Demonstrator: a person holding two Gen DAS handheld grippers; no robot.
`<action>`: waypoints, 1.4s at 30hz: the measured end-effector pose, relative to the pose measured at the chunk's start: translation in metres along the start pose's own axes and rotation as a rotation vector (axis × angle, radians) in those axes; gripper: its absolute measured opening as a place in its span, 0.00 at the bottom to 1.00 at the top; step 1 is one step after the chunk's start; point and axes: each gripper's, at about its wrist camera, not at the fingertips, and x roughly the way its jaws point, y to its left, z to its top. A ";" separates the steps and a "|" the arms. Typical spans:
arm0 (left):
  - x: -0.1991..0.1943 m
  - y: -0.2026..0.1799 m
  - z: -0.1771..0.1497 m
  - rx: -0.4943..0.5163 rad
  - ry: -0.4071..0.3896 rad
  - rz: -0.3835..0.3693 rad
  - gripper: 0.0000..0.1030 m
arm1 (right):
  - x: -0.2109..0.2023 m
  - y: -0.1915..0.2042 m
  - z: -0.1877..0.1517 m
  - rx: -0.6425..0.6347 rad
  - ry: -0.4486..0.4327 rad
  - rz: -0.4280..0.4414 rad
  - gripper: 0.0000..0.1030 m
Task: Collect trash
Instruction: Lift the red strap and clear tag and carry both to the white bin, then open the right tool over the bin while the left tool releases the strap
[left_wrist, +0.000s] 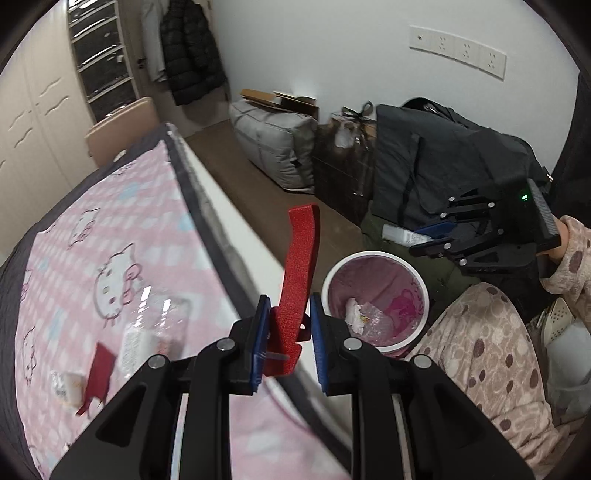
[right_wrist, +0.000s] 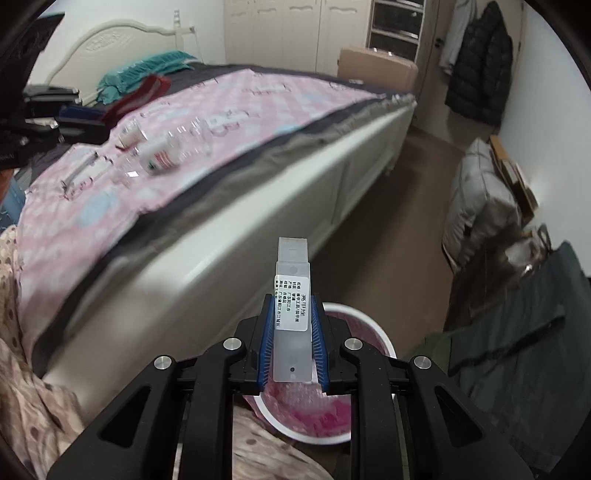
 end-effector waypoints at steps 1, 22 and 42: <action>0.006 -0.005 0.004 0.012 0.001 -0.004 0.21 | 0.006 -0.004 -0.004 -0.003 0.018 0.000 0.17; 0.103 -0.072 0.047 0.147 0.113 -0.105 0.21 | 0.045 -0.037 -0.067 -0.061 0.082 -0.038 0.92; 0.201 -0.144 0.062 0.307 0.247 -0.188 0.20 | -0.103 -0.071 -0.108 0.149 -0.161 -0.226 0.93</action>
